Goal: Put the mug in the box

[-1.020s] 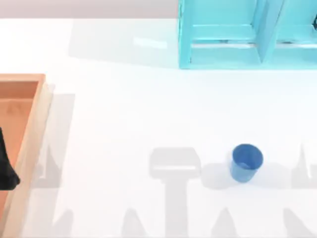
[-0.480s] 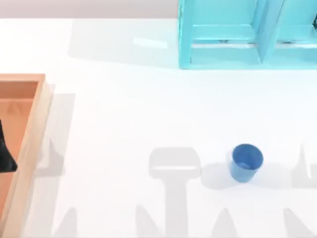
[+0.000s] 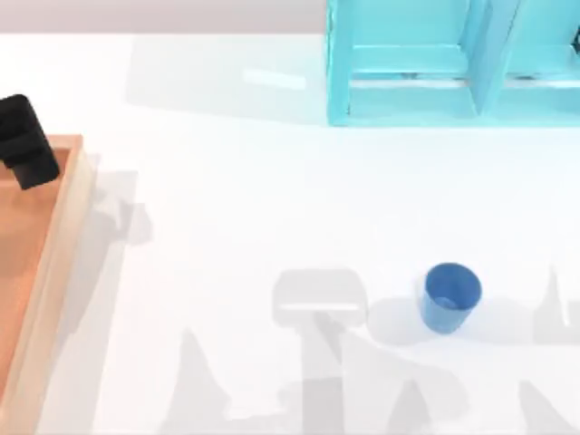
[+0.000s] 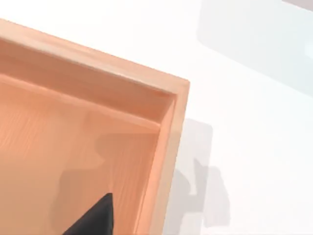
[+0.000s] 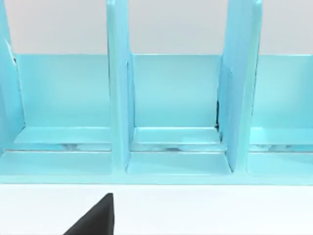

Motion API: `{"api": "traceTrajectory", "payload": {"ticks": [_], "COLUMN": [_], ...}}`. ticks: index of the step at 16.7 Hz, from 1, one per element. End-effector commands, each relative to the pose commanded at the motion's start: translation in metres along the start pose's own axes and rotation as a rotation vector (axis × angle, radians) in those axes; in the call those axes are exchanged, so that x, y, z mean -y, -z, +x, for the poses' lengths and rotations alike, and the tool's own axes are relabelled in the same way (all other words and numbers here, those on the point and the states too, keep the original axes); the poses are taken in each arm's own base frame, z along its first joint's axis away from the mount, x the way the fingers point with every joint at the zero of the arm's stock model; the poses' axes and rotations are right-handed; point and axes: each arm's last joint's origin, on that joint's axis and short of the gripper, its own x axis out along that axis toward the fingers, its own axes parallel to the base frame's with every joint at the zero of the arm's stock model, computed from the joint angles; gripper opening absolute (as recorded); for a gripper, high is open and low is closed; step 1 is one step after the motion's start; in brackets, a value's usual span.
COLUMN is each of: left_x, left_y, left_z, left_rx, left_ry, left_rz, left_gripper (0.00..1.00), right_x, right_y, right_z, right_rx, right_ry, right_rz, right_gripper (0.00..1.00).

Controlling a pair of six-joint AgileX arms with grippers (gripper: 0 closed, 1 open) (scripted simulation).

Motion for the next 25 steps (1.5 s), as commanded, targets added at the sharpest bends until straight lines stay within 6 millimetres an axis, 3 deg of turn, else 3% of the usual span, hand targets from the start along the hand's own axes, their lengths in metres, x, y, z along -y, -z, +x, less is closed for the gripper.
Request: {"api": "traceTrajectory", "payload": {"ticks": [5, 8, 10, 13, 17, 21, 25], "left_x": [0.07, 0.125, 0.166, 0.227, 0.297, 0.348, 0.38], "left_y": [-0.051, -0.06, -0.054, -0.03, 0.019, 0.073, 0.12], "left_z": [0.052, 0.088, 0.11, 0.131, 0.136, 0.119, 0.088], "left_rx": [-0.248, -0.369, -0.435, -0.51, -0.572, -0.609, -0.634], "left_ry": [-0.098, -0.152, -0.18, -0.209, -0.215, -0.187, -0.135], "left_rz": [-0.06, -0.053, -0.03, 0.018, 0.095, 0.176, 0.25], "left_gripper": [1.0, 1.0, 1.0, 1.0, 1.0, 1.0, 1.0], "right_x": [0.0, 0.0, 0.0, 0.0, 0.0, 0.0, 0.0], "right_y": [0.0, 0.0, 0.0, 0.0, 0.0, 0.0, 0.0], "right_z": [0.0, 0.0, 0.0, 0.0, 0.0, 0.0, 0.0], "right_rx": [0.0, 0.0, 0.0, 0.0, 0.0, 0.0, 0.0], "right_ry": [0.0, 0.0, 0.0, 0.0, 0.0, 0.0, 0.0], "right_rz": [0.0, 0.0, 0.0, 0.0, 0.0, 0.0, 0.0], "right_gripper": [1.0, 1.0, 1.0, 1.0, 1.0, 1.0, 1.0]}}
